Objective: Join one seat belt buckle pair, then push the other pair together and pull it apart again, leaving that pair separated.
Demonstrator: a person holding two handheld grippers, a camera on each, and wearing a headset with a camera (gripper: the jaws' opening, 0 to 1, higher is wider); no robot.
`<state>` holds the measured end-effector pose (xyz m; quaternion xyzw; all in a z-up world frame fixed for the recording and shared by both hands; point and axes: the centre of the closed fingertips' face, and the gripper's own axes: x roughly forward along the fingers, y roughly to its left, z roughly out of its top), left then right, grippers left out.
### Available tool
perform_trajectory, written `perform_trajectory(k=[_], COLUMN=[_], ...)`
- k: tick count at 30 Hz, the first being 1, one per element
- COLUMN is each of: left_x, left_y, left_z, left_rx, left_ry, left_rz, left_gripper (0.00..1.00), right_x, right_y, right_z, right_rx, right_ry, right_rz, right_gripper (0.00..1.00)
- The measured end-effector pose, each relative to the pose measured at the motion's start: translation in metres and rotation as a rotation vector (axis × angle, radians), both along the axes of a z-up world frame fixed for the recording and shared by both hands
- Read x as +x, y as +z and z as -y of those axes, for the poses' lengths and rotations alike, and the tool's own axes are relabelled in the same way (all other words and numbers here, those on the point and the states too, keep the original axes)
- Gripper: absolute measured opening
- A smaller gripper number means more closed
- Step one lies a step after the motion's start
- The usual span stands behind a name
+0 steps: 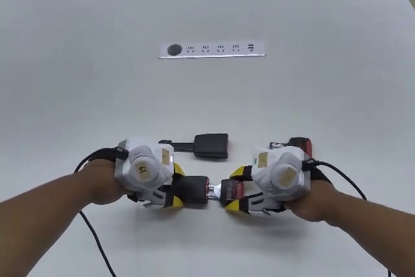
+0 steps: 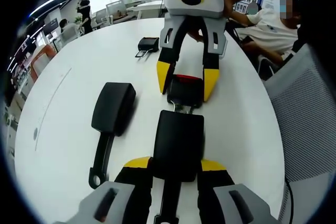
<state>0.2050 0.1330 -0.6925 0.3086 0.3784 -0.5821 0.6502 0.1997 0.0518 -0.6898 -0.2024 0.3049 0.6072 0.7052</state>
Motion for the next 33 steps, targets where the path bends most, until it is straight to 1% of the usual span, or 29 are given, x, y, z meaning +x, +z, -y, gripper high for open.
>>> perform_trajectory(k=[5,9,19,25,27,29,33], left_x=[0.000,0.000,0.002,0.000,-0.001,0.000,0.001], left_y=[0.000,0.001,0.000,0.000,-0.001,-0.003,-0.003], left_z=[0.000,0.001,0.000,-0.001,-0.001,-0.003,-0.002], left_rx=[0.001,-0.011,-0.020,-0.025,-0.032,-0.033,-0.042], left_ry=[-0.007,-0.003,-0.040,-0.065,-0.071,-0.069,-0.069], left_rz=[0.003,0.005,0.012,0.010,0.007,0.007,0.008], left_gripper=[0.33,0.33,0.32,0.32,0.32,0.32,0.32], right_x=[0.001,0.001,0.002,0.002,0.003,0.003,0.003], right_y=[0.000,0.000,0.001,0.001,-0.002,-0.002,-0.003], right_z=[-0.004,-0.007,-0.020,-0.024,-0.027,-0.027,-0.030], right_rx=[0.016,0.040,0.083,0.099,0.095,0.102,0.113], right_ry=[-0.011,-0.015,-0.014,-0.017,-0.022,-0.028,-0.035], right_rz=[0.009,0.005,0.004,-0.002,-0.005,-0.007,-0.009], right_gripper=[0.34,0.33,0.33,0.33,0.33,0.33,0.33])
